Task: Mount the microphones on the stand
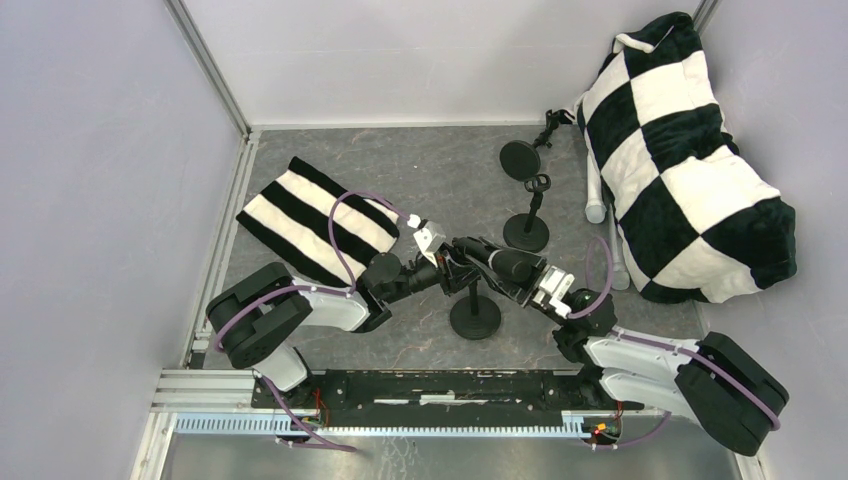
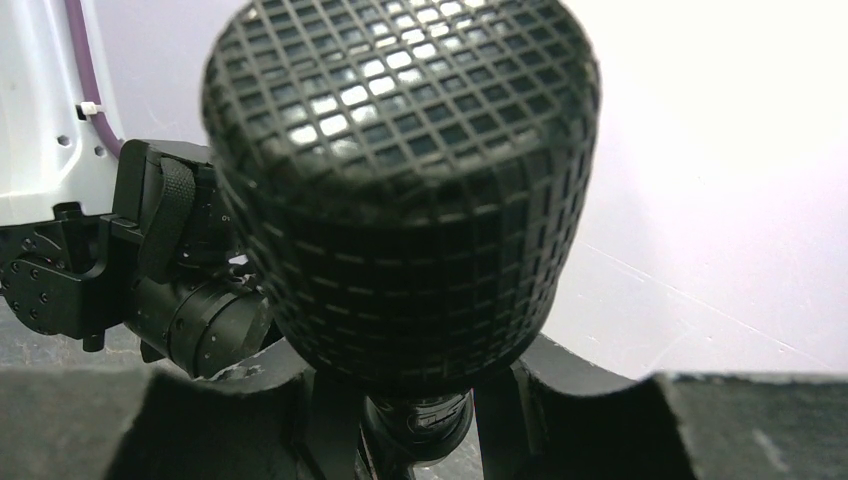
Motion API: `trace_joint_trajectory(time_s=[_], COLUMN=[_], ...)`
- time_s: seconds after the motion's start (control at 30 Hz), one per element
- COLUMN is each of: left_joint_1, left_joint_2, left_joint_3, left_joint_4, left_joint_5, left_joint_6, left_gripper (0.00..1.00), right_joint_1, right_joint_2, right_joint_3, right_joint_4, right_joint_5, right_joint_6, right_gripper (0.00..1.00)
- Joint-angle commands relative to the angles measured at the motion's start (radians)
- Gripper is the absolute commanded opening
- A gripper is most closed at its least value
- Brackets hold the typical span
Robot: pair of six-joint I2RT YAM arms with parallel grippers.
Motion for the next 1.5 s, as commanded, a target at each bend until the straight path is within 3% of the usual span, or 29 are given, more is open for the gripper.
trace_joint_trajectory(time_s=[0.0,0.57,0.9,1.3,1.47], left_joint_1=[-0.050,-0.050,-0.050,-0.050,-0.050], left_joint_2=[-0.005,-0.009,-0.014,-0.021,-0.007], left_joint_3=[-0.001,0.002,-0.036,-0.061,-0.061], left_joint_4=[-0.080,-0.083,-0.066,-0.066,-0.055], left_joint_5=[0.160,0.160,0.065,0.006,0.002], left_joint_6=[0.028,0.031,-0.008,-0.027,-0.036], left_gripper=[0.02,0.02,0.02,0.02,0.02], right_joint_1=[-0.005,-0.011,-0.012,-0.011,-0.011], right_joint_2=[0.144,0.190,-0.014,-0.203,-0.286], right_joint_3=[-0.087,-0.081,-0.072,-0.093,-0.103], right_joint_4=[-0.386,-0.370,-0.417,-0.443,-0.467], right_joint_5=[-0.040,-0.059,-0.052,-0.075,-0.058], right_joint_6=[0.053,0.061,0.056,0.071,0.073], right_gripper=[0.00,0.00,0.01,0.50,0.60])
